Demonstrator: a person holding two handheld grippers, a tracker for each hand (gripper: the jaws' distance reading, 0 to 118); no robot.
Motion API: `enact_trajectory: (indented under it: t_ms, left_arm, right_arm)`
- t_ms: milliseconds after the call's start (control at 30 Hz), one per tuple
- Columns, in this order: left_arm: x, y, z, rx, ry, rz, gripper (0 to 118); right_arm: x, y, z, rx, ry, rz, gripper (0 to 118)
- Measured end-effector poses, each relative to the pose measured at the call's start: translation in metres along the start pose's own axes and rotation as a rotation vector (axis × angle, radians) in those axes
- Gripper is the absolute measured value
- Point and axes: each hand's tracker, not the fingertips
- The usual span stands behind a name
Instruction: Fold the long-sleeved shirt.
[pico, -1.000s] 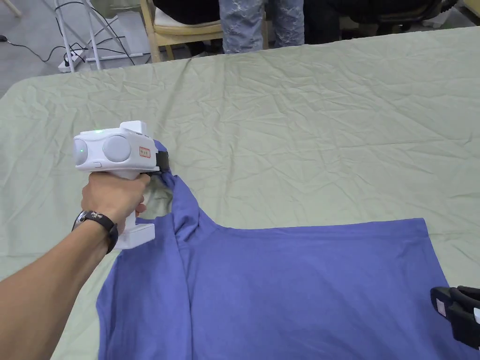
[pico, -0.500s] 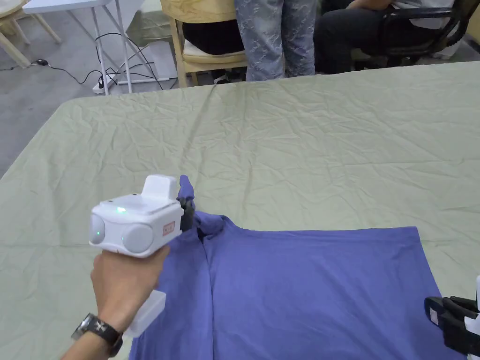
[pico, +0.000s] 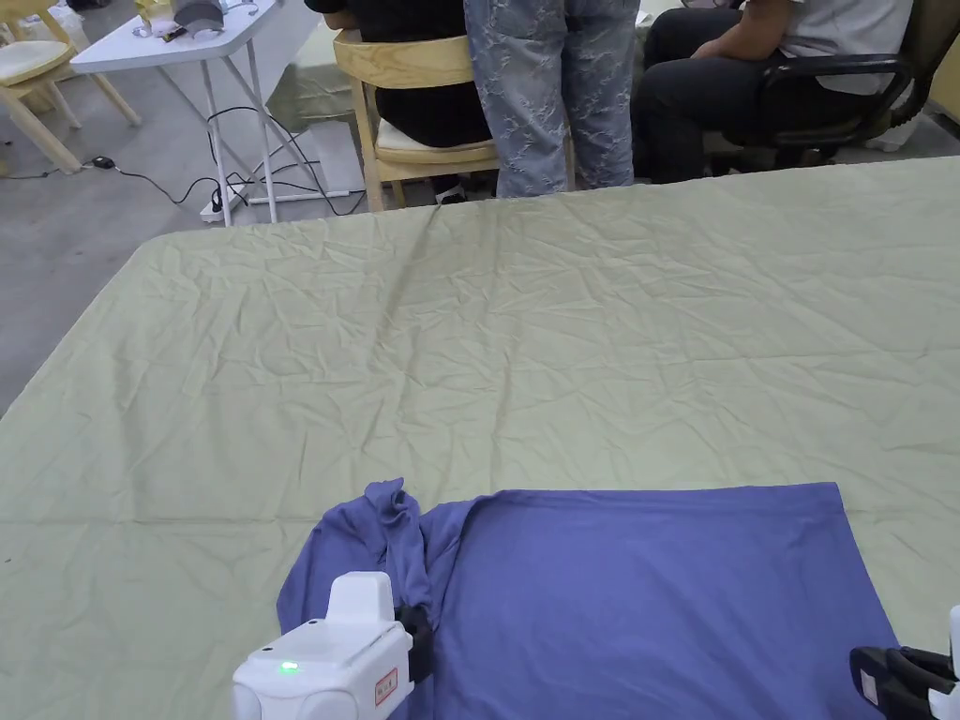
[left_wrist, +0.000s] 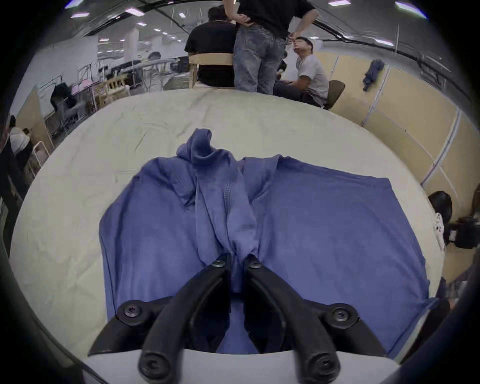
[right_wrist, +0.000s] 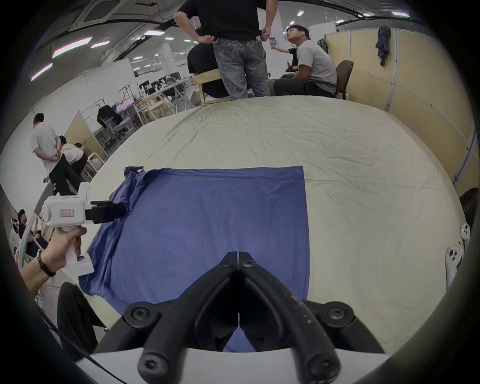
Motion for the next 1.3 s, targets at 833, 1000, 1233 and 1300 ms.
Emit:
enact_trajectory:
  t_ms: [833, 1000, 1233, 1300]
  left_arm:
    - [0.002, -0.004, 0.096, 0.053, 0.032, -0.006, 75]
    - [0.000, 0.013, 0.162, 0.139, 0.071, 0.004, 71]
    - [-0.016, 0.011, 0.207, 0.167, 0.046, 0.029, 3]
    - [-0.022, 0.009, 0.208, 0.174, 0.021, 0.014, 1]
  right_arm:
    - [-0.018, 0.004, 0.024, 0.065, 0.012, 0.004, 0]
    - [-0.023, 0.010, 0.053, 0.134, -0.004, 0.009, 0]
    - [-0.032, 0.006, 0.077, 0.186, -0.008, 0.018, 0]
    - [-0.033, 0.005, 0.080, 0.187, -0.012, 0.023, 0]
